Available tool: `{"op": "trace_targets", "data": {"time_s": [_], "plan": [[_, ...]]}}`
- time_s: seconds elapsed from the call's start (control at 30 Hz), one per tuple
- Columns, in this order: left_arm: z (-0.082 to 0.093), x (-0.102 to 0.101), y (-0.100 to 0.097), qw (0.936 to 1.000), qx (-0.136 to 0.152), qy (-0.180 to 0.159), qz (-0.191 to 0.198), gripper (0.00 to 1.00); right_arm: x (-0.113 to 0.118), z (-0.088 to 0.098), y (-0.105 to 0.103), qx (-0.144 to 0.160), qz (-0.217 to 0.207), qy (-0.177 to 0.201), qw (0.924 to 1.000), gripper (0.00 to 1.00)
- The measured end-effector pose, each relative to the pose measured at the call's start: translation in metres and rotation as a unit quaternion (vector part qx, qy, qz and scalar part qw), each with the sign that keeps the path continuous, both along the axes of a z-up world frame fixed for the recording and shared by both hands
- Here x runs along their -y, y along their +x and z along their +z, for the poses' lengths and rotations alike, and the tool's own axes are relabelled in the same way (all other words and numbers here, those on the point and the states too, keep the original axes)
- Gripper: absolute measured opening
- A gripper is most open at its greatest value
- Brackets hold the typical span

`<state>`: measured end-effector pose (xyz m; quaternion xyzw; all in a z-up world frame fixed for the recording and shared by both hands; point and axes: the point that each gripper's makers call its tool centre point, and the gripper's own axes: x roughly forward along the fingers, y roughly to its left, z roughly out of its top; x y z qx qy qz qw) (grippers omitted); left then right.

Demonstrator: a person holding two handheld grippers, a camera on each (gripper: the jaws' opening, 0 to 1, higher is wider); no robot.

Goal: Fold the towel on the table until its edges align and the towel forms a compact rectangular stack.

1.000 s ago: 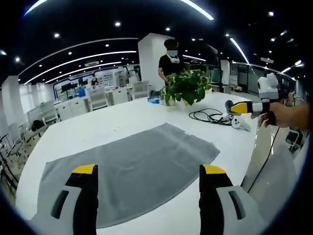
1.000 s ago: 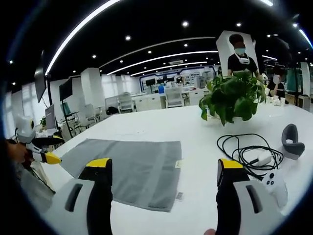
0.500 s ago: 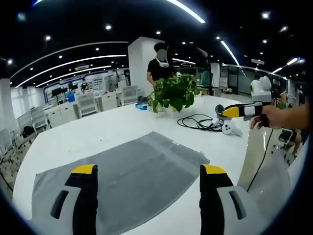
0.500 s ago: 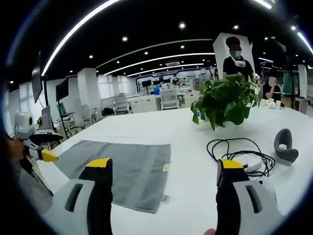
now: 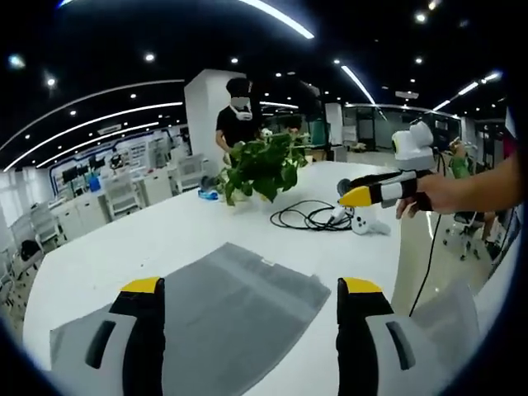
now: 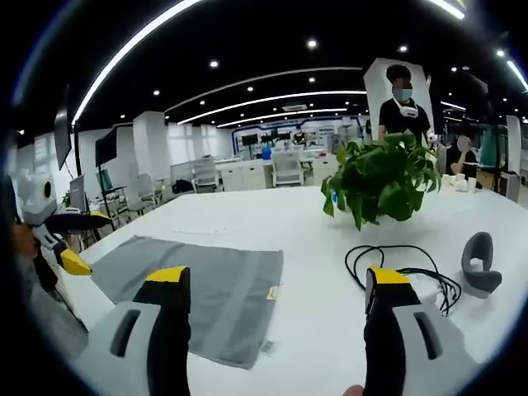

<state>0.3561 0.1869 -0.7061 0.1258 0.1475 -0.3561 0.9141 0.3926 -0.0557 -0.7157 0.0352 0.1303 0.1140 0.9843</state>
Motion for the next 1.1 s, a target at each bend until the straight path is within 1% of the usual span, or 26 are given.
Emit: {"op": "trace_targets", "data": {"time_s": [0.1, 0.13, 0.17, 0.33, 0.43, 0.6, 0.7, 1.0, 1.1], "plan": [[-0.005, 0.016, -0.002, 0.9996, -0.006, 0.014, -0.025, 0.86, 0.002, 0.006, 0.010, 0.003, 0.001, -0.005, 1.0000, 0.87], [-0.005, 0.018, -0.002, 0.9995, -0.006, 0.016, -0.028, 0.86, 0.002, 0.007, 0.011, 0.004, 0.001, -0.007, 1.0000, 0.87], [-0.007, 0.026, -0.003, 0.9990, -0.005, 0.021, -0.039, 0.86, 0.001, 0.010, 0.016, 0.006, 0.002, -0.010, 0.9999, 0.86], [-0.011, 0.043, -0.003, 0.9976, -0.009, 0.032, -0.061, 0.84, -0.004, 0.012, 0.028, 0.004, 0.009, -0.016, 0.9998, 0.85], [-0.013, 0.051, -0.001, 0.9970, -0.012, 0.037, -0.068, 0.83, -0.005, 0.008, 0.035, -0.001, 0.014, -0.021, 0.9997, 0.85], [-0.019, 0.063, 0.000, 0.9956, -0.027, 0.037, -0.081, 0.80, -0.007, 0.001, 0.049, -0.013, 0.024, -0.023, 0.9994, 0.82], [-0.023, 0.071, 0.000, 0.9944, -0.032, 0.043, -0.091, 0.78, -0.004, -0.001, 0.057, -0.011, 0.017, -0.028, 0.9994, 0.83], [-0.042, 0.091, -0.003, 0.9901, -0.057, 0.056, -0.116, 0.73, -0.005, -0.011, 0.085, -0.021, 0.018, -0.027, 0.9992, 0.81], [-0.049, 0.095, -0.003, 0.9874, -0.057, 0.074, -0.128, 0.71, -0.009, -0.014, 0.091, -0.023, 0.025, -0.024, 0.9991, 0.80]]}}
